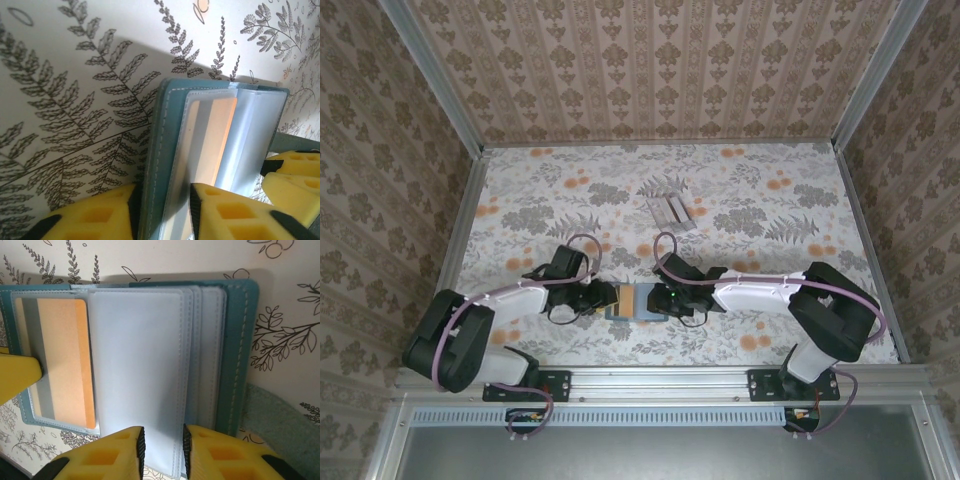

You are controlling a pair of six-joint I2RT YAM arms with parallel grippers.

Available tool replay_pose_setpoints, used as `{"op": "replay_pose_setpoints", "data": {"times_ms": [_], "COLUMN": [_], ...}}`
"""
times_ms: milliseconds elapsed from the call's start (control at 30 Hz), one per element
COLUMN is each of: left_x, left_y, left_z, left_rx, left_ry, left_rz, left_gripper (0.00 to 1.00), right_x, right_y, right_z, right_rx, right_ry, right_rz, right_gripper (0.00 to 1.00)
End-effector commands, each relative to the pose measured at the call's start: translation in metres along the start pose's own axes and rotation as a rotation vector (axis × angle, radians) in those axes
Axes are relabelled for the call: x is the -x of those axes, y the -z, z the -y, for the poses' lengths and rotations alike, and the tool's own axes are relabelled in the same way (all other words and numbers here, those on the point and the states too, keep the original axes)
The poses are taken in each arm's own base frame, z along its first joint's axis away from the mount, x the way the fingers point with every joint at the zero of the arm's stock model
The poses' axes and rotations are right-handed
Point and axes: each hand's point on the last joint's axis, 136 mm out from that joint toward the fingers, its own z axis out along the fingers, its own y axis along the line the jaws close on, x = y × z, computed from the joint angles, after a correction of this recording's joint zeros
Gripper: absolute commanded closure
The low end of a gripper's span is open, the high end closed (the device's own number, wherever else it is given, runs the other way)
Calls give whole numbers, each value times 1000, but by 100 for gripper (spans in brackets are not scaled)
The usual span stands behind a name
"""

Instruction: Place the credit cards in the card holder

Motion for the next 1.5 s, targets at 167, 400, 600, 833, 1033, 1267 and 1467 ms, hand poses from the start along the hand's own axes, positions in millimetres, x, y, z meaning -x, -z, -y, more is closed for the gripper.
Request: {"op": "replay_pose_setpoints", "data": {"times_ms": [167,400,600,833,1033,1267,1467], "left_x": [-6,-7,-5,-5,-6,-6,-6], "left_y": [-4,-5,-7,-8,-9,-9,-10], "left_z": [-2,-6,-4,-5,-6,-5,-6], "left_rx": [13,24,24,27,26,22,21], "left_ry": [-18,-11,-10,-5,-6,-9,-10], "left_rz": [-19,-24,-30,-31,-32,-34,-36], "left_gripper": [86,93,93,93,93,93,93], "right_x": [4,12,10,5,2,2,3], "right_y": [6,26,21,7,0,1,1], "right_z": [2,12,4,-3,0,-2,-2], "right_rx": [-38,-98,-58,-32,-41,-31,-37], "right_ry": [14,36,38,33,32,27,31], "right_rz": [25,83,61,20,-1,2,-1], "right_gripper": [67,65,63,64,65,69,73]}}
